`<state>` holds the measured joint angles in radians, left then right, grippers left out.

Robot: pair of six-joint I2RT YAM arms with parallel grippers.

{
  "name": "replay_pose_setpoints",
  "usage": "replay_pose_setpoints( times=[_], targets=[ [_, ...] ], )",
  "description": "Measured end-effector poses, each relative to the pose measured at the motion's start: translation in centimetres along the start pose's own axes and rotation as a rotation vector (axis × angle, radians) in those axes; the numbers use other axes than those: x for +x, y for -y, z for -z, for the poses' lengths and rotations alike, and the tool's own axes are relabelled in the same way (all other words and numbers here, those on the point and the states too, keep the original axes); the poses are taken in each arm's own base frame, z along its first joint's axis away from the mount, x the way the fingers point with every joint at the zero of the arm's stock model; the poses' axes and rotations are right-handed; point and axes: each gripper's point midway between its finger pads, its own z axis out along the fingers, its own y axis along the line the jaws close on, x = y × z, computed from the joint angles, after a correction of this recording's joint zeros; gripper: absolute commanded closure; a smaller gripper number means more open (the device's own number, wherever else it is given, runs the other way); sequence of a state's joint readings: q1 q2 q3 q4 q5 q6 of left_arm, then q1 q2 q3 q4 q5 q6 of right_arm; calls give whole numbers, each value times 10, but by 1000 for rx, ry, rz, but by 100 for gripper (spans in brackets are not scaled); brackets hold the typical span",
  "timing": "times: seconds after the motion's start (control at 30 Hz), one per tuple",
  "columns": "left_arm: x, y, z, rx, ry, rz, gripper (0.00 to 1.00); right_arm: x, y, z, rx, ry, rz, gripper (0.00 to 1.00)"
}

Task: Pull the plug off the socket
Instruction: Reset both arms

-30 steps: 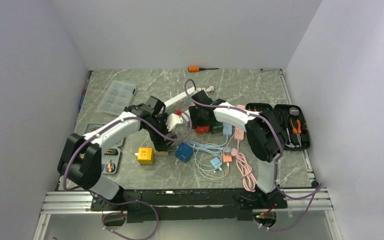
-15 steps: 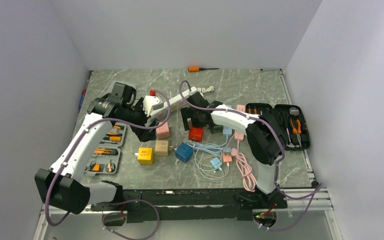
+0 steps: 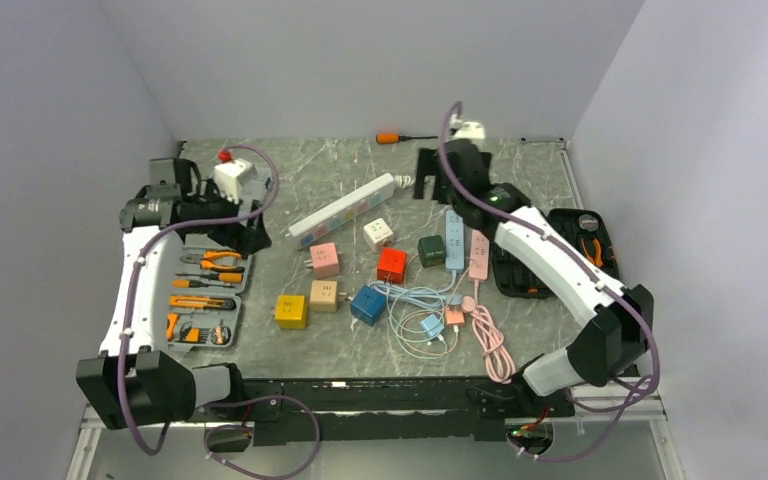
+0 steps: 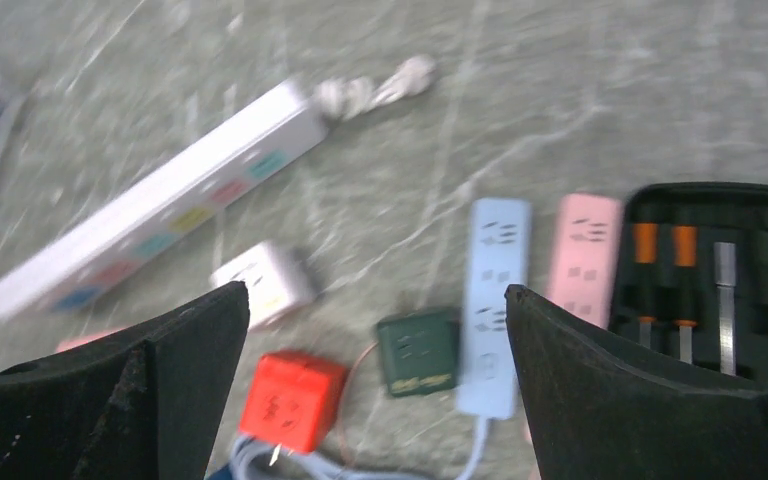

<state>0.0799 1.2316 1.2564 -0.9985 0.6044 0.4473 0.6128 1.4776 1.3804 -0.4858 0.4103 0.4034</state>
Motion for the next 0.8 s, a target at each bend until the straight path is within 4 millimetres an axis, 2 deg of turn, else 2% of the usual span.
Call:
replay_pose_setpoints(
  times=[0.1,0.2,0.3,0.4,0.47,0.57,0.7,0.8],
  targets=[
    [-6,-32,8,-74,44,101,1,-18,51,-4,117,39,-64,0],
    [-4,-69,8,-142,67,222,1,-18,105,-17,238,14,-115,0],
    [6,-102,2,-234,68,331,1,4,151,-35,347,-80,-152,0],
    [18,-114,-7,-296,70,398,1,35,185,-49,446,-181,-188,1],
    [26,-117,-13,-315,71,432,1,53,198,-48,497,-207,-204,0],
    [42,-117,-24,-347,77,490,1,69,210,-31,539,-162,-215,0],
    [56,-113,-34,-399,115,470,1,57,217,-6,512,58,-242,0],
    [56,-109,-40,-449,159,367,1,44,225,-5,500,163,-252,0]
  ],
)
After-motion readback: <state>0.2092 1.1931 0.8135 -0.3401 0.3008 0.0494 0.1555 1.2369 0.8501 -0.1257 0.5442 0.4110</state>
